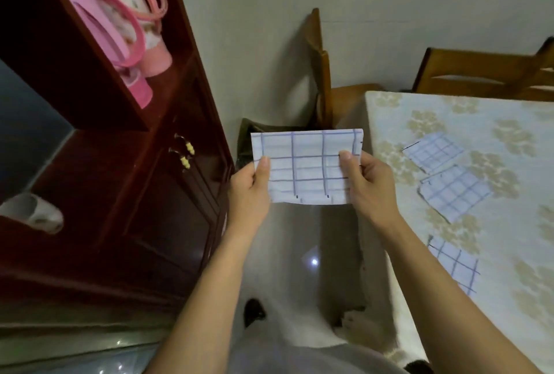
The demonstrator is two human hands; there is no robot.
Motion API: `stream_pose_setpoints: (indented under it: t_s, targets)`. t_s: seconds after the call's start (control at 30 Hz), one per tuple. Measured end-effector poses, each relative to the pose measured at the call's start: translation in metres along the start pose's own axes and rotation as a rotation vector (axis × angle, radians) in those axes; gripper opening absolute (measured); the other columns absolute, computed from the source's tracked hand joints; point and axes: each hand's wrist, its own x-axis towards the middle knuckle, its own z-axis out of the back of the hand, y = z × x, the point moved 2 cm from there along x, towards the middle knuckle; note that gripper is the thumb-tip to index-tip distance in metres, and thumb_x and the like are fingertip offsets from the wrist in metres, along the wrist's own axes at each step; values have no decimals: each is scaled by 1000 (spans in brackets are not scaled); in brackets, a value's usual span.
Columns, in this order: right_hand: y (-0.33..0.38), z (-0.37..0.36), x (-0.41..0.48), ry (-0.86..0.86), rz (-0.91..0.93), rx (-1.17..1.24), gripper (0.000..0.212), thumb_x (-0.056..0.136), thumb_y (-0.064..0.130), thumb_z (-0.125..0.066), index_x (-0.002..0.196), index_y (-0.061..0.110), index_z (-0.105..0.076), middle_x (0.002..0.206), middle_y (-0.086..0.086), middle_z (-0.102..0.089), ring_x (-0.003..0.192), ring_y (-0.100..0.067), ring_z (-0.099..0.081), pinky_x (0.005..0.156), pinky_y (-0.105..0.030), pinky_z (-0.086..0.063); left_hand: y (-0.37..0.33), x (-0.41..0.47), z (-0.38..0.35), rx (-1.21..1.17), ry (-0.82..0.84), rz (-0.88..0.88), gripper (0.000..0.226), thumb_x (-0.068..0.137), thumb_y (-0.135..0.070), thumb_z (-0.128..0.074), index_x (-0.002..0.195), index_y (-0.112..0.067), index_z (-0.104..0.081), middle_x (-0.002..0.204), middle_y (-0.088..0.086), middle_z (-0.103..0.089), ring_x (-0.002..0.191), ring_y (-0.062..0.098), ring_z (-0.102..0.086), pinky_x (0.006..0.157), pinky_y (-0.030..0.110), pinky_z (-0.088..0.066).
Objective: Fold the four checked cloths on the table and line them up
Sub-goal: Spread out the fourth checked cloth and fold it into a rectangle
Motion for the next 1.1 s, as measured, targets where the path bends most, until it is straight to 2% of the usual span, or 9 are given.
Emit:
stream_pose_setpoints:
  t_s: [0.13, 0.23, 0.37, 0.5, 0.57, 0.73, 0.87, 1.0, 1.1]
  targets:
    - [13, -21, 46, -116, -16, 18, 29, 103, 28, -51, 97, 10, -72, 85, -2, -75, 81, -18, -71, 63, -27, -55, -9, 73, 1, -44, 94, -50, 44, 105, -29, -50, 61, -23, -50, 53, -20, -55, 56, -7, -44, 55, 26, -36]
    - [13, -30, 67, -188, -42, -3, 25, 103, 24, -50, 98, 11, -71, 80, 8, -72, 74, -3, -68, 60, -13, -47, -3, 112, -12, -68, 173, -37, 43, 105, -35, -50, 66, -16, -55, 54, -14, -53, 55, 2, -44, 53, 31, -35]
    - [-8, -18, 75, -308, -150, -64, 27, 103, 24, -53, 79, 22, -66, 58, 20, -63, 54, 4, -55, 51, -9, -36, 10, 134, -46, -114, 370, 16, 42, 104, -40, -48, 79, -9, -63, 54, -11, -54, 49, 6, -48, 47, 28, -37]
    - [-30, 8, 96, -421, -221, -102, 35, 102, 32, -54, 81, 9, -69, 69, -8, -69, 61, -11, -58, 54, -28, -42, 1, 159, -87, -76, 577, 57, 36, 105, -37, -47, 79, -16, -61, 44, -10, -48, 39, 4, -44, 38, 21, -33]
    - [-44, 18, 110, -455, -235, -116, 37, 101, 36, -54, 82, 9, -70, 74, -13, -70, 64, -13, -59, 55, -32, -43, -5, 177, -105, -91, 640, 53, 33, 106, -35, -47, 80, -21, -63, 44, -12, -50, 37, 1, -44, 38, 19, -32]
    - [-70, 27, 167, -498, -246, -73, 37, 101, 30, -55, 71, 12, -63, 59, 9, -56, 54, -2, -48, 53, -20, -36, -8, 226, -136, -41, 664, 6, 28, 104, -32, -50, 81, -25, -64, 53, -15, -61, 42, -1, -53, 38, 15, -36]
    - [-80, 27, 238, -445, -227, -40, 36, 102, 27, -54, 68, 18, -60, 55, 14, -56, 53, 0, -52, 52, -13, -36, -20, 277, -159, 15, 623, 65, 29, 105, -29, -50, 80, -24, -63, 51, -16, -60, 41, -2, -52, 37, 14, -35]
    - [-84, 55, 305, -462, -183, -38, 26, 103, 29, -50, 81, 30, -64, 75, 12, -65, 70, 3, -62, 58, -10, -44, -48, 336, -202, -12, 632, -1, 26, 104, -29, -52, 83, -22, -66, 58, -15, -65, 48, -4, -55, 42, 11, -36]
    - [-101, 80, 336, -502, -221, -61, 22, 102, 35, -49, 88, 30, -64, 84, 12, -67, 79, 4, -63, 63, -11, -48, -56, 360, -244, -29, 707, 21, 24, 103, -32, -53, 100, -16, -70, 65, -9, -70, 47, 1, -54, 40, 18, -36]
